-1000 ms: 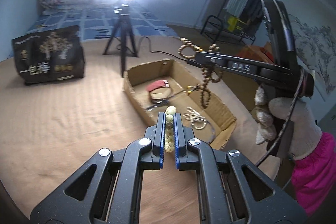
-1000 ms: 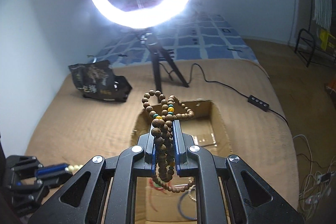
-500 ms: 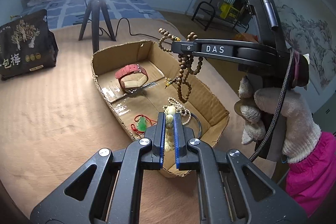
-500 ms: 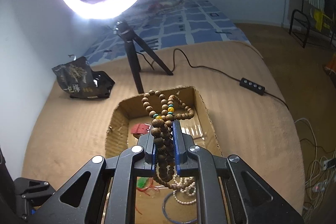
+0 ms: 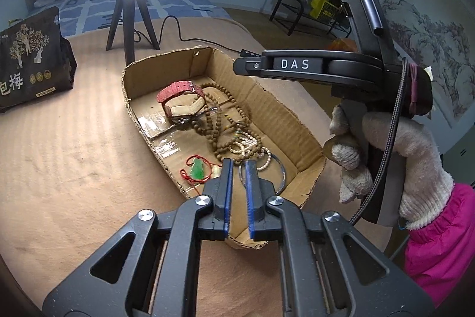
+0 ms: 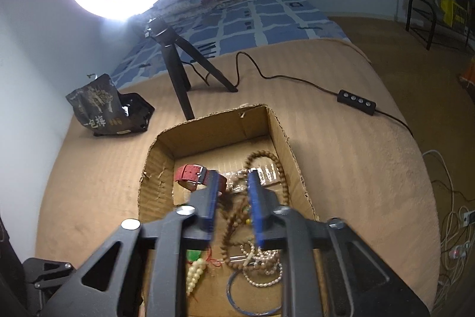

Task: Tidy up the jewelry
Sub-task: 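Open the left tool over the box while the right tool releases the mala into it, then withdraw both open tools from the box toward the pearl earrings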

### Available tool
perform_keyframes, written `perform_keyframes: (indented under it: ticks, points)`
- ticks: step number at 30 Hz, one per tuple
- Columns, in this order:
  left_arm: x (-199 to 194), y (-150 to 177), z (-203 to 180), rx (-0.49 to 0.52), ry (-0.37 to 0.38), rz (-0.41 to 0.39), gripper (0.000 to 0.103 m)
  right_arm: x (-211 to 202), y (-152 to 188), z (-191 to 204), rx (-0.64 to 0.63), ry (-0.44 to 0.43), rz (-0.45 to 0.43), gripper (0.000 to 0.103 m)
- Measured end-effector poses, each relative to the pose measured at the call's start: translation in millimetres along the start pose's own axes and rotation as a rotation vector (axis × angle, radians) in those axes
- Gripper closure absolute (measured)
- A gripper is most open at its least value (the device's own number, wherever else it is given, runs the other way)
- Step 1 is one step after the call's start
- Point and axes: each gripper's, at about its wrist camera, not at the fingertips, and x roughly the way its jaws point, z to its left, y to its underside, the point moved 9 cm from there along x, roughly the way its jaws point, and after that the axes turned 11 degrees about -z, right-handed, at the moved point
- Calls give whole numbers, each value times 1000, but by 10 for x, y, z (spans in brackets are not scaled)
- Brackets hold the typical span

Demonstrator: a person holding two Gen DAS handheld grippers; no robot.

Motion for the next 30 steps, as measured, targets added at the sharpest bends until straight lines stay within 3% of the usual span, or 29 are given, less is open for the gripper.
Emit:
perform_keyframes:
  ticks: [2,3,5,10,13,21,24,27,30]
  points:
    - [2,11,18,5,-12,2,70,-12,-7,-42,6,28,-9,43]
    - [1,16,33,4,-16,2,67,-35,-27,-68,9,44,-24,37]
    - [0,27,59,5,-24,6,61,-70,-62,-107,12,62,-37,36]
    - [-33,49,90,20,-41,11,55,-132,-85,-157,34,79,-49,33]
    - [-87,69,71,54,-50,5,43,-174,-97,-168,33,93,-53,33]
    - [-303,100,130,92,-81,-6,42,-386,-122,-87,21,94,-81,33]
    - [-410,79,182,93,-95,-24,36,-473,-116,-12,0,94,-84,32]
    - [-551,62,254,93,-108,-43,36,-585,-111,70,-19,97,-94,24]
    - [-666,72,334,95,-126,-53,36,-708,-119,154,-40,96,-115,23]
